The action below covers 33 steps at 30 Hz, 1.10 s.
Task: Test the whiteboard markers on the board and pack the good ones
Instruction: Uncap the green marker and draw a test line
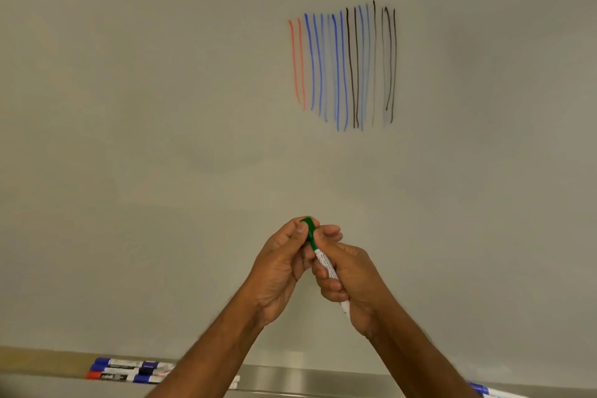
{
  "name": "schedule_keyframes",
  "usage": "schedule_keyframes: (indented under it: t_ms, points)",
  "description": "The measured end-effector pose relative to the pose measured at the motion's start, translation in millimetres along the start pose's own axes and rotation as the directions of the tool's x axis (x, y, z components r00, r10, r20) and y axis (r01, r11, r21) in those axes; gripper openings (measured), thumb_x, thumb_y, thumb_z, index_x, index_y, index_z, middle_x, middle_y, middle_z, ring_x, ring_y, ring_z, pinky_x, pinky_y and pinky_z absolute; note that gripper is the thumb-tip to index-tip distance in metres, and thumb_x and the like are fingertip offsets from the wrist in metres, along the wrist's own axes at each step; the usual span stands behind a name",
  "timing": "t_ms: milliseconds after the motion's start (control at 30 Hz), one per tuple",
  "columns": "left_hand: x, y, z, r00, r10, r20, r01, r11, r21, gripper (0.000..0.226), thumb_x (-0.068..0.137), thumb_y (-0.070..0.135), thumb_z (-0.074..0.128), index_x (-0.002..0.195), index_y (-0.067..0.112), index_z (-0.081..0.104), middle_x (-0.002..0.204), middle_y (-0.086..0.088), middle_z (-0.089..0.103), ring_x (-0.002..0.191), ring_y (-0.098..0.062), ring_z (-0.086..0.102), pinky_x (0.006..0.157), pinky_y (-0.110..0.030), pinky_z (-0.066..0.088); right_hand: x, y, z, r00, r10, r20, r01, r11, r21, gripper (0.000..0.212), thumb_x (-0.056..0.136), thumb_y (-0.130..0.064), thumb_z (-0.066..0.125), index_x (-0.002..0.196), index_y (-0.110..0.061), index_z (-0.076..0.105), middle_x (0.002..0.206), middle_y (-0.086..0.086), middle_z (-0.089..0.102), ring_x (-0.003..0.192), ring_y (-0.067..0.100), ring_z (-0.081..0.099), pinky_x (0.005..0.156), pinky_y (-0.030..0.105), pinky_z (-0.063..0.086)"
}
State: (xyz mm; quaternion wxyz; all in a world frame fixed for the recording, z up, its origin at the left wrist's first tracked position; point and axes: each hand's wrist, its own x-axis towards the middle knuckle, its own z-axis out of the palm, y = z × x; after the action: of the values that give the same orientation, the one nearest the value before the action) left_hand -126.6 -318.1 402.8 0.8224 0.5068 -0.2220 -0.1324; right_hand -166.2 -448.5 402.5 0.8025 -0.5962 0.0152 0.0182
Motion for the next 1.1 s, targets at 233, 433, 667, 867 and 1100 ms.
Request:
schedule_keyframes:
  t_ms: [233,433,667,867,1100]
  points:
    - [13.1,34.1,-6.4,0.966,0.133,-0.220,-0.133,0.991,0.017,0.030,0.109,0.022,0.041,0.125,0.002,0.057,0.119,-0.017,0.073,0.114,-0.032,0.070,0.101,-0.047,0.051,-8.1,-2.8,6.5,0.990,-0.081,-0.112,0.074,0.995,-0.070,0.044,0.096,-0.044,0.057,0.091,-0.003,0.072,0.063,0.011,0.053,0.044,0.011,0.038,0.039,0.020,0.028]
    - [23.9,61.1,-10.1,0.901,0.269,-0.339,-0.252,0.963,0.094,0.025,0.106,0.021,0.050,0.123,0.007,0.061,0.107,-0.014,0.077,0.102,-0.030,0.075,0.090,-0.039,0.058,-10.8,-56.5,-0.2,0.929,-0.368,-0.044,0.365,0.929,-0.065,0.027,0.100,-0.008,0.054,0.117,-0.022,0.069,0.093,0.018,0.071,0.063,0.019,0.054,0.051,0.024,0.043]
    - [42.6,85.4,-2.1,0.730,0.650,-0.210,-0.459,0.695,0.554,0.017,0.107,0.022,0.049,0.113,0.018,0.064,0.112,0.008,0.076,0.112,-0.012,0.068,0.099,-0.031,0.050,-0.9,-123.3,-13.6,0.894,-0.447,-0.025,0.403,0.781,0.477,0.034,0.091,0.004,0.053,0.122,-0.003,0.065,0.103,0.021,0.069,0.085,0.023,0.067,0.065,0.024,0.056]
    - [79.3,107.4,-7.8,0.626,0.777,-0.072,-0.474,0.452,0.756,0.039,0.107,0.033,0.045,0.145,0.028,0.049,0.153,0.015,0.049,0.143,-0.005,0.042,0.117,-0.032,0.036,2.3,-159.7,-19.8,0.707,-0.681,-0.188,0.693,0.721,-0.003,0.039,0.095,-0.036,0.052,0.122,-0.014,0.067,0.107,0.014,0.075,0.097,0.024,0.069,0.081,0.037,0.052]
    - [125.5,120.5,-12.7,0.553,0.832,0.052,-0.463,0.254,0.849,0.052,0.109,0.033,0.038,0.160,0.024,0.029,0.168,0.007,0.023,0.154,0.001,0.013,0.124,-0.031,0.019,21.7,-187.6,-22.9,0.389,-0.850,-0.354,0.773,0.511,-0.377,0.017,0.101,-0.026,0.053,0.105,-0.015,0.065,0.090,-0.004,0.077,0.095,0.003,0.068,0.087,0.026,0.049]
